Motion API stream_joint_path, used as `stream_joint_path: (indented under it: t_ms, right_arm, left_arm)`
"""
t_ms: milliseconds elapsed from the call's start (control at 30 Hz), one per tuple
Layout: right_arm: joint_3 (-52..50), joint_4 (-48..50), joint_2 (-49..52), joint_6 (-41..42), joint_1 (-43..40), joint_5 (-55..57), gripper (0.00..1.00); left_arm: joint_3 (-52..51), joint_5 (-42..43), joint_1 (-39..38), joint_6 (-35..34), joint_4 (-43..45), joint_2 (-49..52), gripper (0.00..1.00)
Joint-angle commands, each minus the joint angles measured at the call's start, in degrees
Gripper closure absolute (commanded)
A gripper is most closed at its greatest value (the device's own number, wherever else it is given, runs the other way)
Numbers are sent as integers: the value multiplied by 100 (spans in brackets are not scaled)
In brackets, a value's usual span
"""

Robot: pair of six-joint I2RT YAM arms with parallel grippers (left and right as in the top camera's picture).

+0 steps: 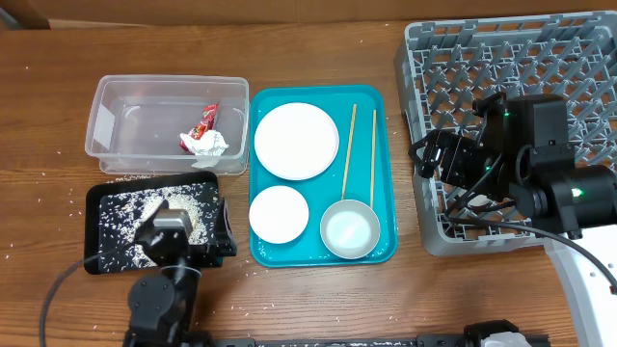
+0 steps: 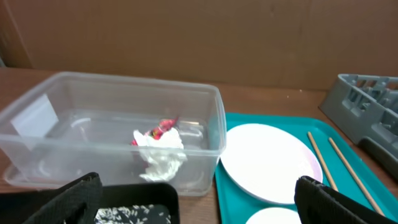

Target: Sort waste into correct bins and load items into the dishwasher

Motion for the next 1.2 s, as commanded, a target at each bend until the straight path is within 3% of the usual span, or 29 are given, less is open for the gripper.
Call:
stream_joint_path:
  t_ms: [0,233,867,1000,1167]
  right_arm:
    - [85,17,-31,-35,33,57,0]
    - [85,17,-31,-35,33,57,0]
    - [85,17,-31,-35,33,57,0]
    - [85,17,-31,313,33,-212,0]
    - [87,505,-31,310,33,-295,0]
  left_arm:
    - [-319,356,105,76,96,-437,0]
    - [-1106,623,164,92,413,-719,0]
    - [-1139,605,175,92,542,-713,0]
    - [-1139,605,175,92,542,-713,0]
    - [-1139,605,175,94,542,-713,0]
